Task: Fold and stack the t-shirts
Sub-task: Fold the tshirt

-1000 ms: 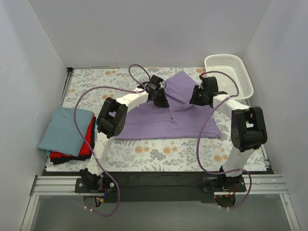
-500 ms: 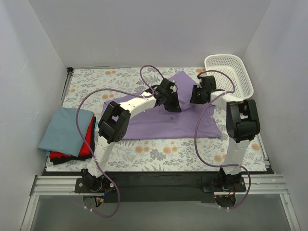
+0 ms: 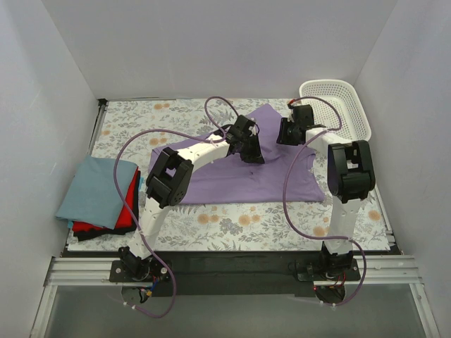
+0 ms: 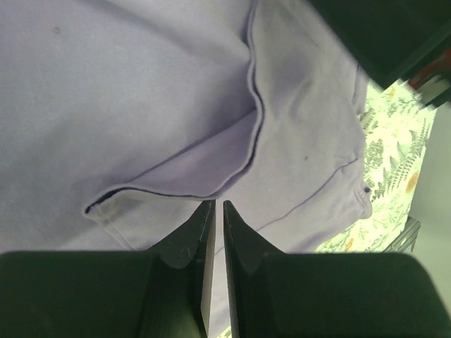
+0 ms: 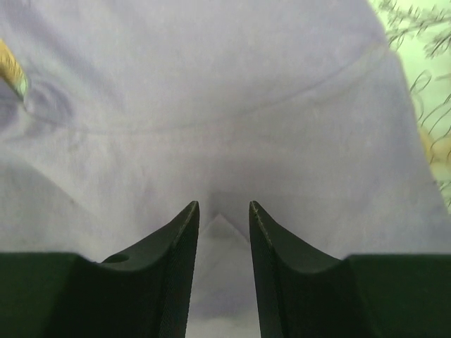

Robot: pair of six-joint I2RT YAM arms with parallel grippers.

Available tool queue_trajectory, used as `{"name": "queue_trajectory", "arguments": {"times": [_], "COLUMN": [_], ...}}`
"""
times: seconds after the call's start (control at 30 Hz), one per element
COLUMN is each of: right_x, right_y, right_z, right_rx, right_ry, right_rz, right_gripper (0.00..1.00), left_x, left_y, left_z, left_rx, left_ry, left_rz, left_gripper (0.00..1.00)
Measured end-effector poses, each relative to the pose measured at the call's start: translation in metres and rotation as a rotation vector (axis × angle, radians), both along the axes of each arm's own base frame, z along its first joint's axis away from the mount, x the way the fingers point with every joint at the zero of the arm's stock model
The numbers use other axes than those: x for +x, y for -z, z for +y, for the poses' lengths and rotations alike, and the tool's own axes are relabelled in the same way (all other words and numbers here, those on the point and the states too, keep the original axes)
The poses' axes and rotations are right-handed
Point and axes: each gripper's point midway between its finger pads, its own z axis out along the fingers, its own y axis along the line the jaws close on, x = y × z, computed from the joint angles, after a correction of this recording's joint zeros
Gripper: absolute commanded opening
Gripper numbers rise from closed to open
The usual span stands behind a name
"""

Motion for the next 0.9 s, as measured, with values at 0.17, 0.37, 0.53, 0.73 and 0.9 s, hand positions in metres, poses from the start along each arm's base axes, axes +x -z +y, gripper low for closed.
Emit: {"name": "queue_trajectory", "arguments": {"times": [0.17,0.37,0.53,0.73,0.9], "right_x": [0.019,0.037,0.048,0.057,0.062], "right_y": [0.003,0.012,0.014,0.014,0.014], "right_z": [-0.001,-0.005,-0.01,-0.014,-0.019], "right_rx": [-0.006,-0.037,-0.062,-0.078,-0.094], "right_ry": [0.035,0.071,0.099,0.134,0.159], "right_rz": [-0.013,-0.006,-0.004,-0.008,-0.015], "right_gripper": [0.4,0.39,0.39,0.4,0.44], "left_x": [0.001,0.004,0.006,0.007,0.008], "left_y": [0.008,0.008,0.008,0.009,0.009], "left_z": [0.003,0.004,0.006,0.009,0.011], "left_rx": [0.019,0.029,0.038,0.045,0.046], "left_ry": [-0.015,-0.027,-0.037,-0.042,-0.046], "left_rz": [0.006,-0.002,-0.007,-0.003,-0.002], "left_gripper": [0.08,0.08,0.07,0.07,0.07]}}
